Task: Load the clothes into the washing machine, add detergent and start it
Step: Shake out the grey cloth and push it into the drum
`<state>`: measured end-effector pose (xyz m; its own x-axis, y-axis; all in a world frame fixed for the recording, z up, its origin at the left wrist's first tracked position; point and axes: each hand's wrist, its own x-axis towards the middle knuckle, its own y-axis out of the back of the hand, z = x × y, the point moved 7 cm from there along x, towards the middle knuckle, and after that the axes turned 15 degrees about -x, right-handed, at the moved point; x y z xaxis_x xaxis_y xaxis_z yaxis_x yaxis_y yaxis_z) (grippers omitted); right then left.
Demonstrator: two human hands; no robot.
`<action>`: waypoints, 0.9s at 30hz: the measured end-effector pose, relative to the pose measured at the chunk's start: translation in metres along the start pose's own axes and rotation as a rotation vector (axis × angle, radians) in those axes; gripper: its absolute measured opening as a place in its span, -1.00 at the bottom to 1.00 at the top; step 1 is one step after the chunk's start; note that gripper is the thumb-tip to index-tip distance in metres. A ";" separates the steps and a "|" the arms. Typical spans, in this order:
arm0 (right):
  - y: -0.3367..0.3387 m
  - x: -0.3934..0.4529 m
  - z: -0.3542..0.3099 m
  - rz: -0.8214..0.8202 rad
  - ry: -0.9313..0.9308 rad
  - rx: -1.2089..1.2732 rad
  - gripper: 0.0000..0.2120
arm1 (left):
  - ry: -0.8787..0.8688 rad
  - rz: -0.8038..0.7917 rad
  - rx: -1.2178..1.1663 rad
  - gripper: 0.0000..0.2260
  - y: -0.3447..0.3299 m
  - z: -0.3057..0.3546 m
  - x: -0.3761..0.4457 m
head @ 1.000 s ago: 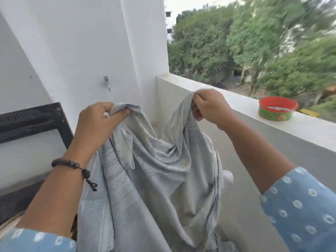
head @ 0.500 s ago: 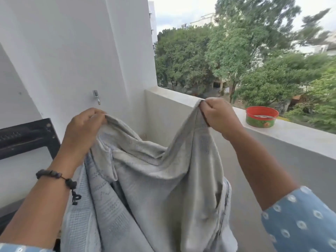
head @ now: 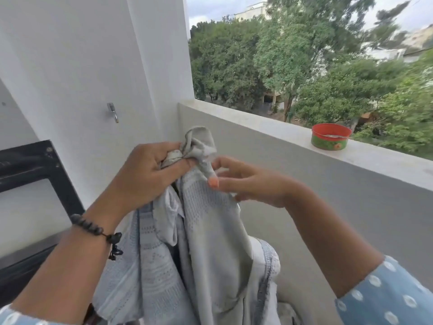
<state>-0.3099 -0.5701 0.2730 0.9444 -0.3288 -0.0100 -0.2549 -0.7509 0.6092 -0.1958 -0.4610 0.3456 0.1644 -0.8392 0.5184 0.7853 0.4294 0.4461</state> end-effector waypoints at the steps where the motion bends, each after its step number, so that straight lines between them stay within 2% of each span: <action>1: -0.021 -0.003 0.024 -0.160 -0.063 -0.043 -0.55 | 0.009 0.022 0.000 -0.65 0.008 -0.001 -0.001; 3: -0.057 -0.010 0.073 -0.352 -0.134 -0.097 -0.62 | 0.034 0.065 0.018 -0.59 0.026 -0.007 -0.001; 6: -0.090 -0.011 0.115 -0.427 -0.201 -0.063 -0.60 | 0.085 0.099 0.052 -0.54 0.039 -0.015 -0.004; 8: -0.107 -0.014 0.136 -0.492 -0.222 -0.263 -0.56 | 0.112 0.136 0.068 -0.53 0.044 -0.019 -0.007; 10: -0.138 -0.022 0.167 -0.613 -0.254 -0.448 -0.44 | 0.115 0.207 0.114 -0.72 0.050 -0.019 -0.006; 11: -0.157 -0.029 0.183 -0.669 -0.284 -0.507 -0.33 | 0.109 0.253 0.122 -0.74 0.057 -0.018 -0.006; 12: -0.171 -0.034 0.193 -0.702 -0.312 -0.542 -0.26 | 0.112 0.290 0.127 -0.67 0.063 -0.019 -0.006; 13: -0.177 -0.036 0.198 -0.692 -0.318 -0.548 -0.30 | 0.127 0.324 0.144 -0.59 0.067 -0.020 -0.006; 14: -0.173 -0.038 0.199 -0.660 -0.339 -0.512 -0.41 | 0.134 0.353 0.168 -0.57 0.070 -0.023 -0.006; 16: -0.129 -0.032 0.195 -0.491 -0.403 -0.336 -0.57 | 0.163 0.414 0.204 -0.58 0.076 -0.030 -0.004; 19: -0.008 -0.024 0.165 0.021 -0.436 -0.060 -0.79 | 0.229 0.500 0.206 -0.40 0.086 -0.041 0.001; 21: 0.063 -0.023 0.121 0.246 -0.279 0.034 -0.69 | 0.266 0.548 0.216 -0.33 0.090 -0.041 0.007; 23: 0.106 -0.023 0.063 0.327 -0.065 0.072 -0.58 | 0.285 0.583 0.191 -0.34 0.085 -0.037 0.016; 26: 0.149 -0.030 -0.012 0.519 0.284 0.139 -0.64 | 0.261 0.595 0.172 -0.66 0.061 -0.021 0.034; 27: 0.161 -0.032 -0.025 0.608 0.354 0.188 -0.69 | 0.248 0.582 0.138 -0.68 0.050 -0.018 0.041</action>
<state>-0.3761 -0.6662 0.3912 0.6266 -0.5385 0.5633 -0.7576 -0.5904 0.2784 -0.1387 -0.4797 0.3760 0.6858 -0.5016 0.5274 0.4450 0.8623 0.2415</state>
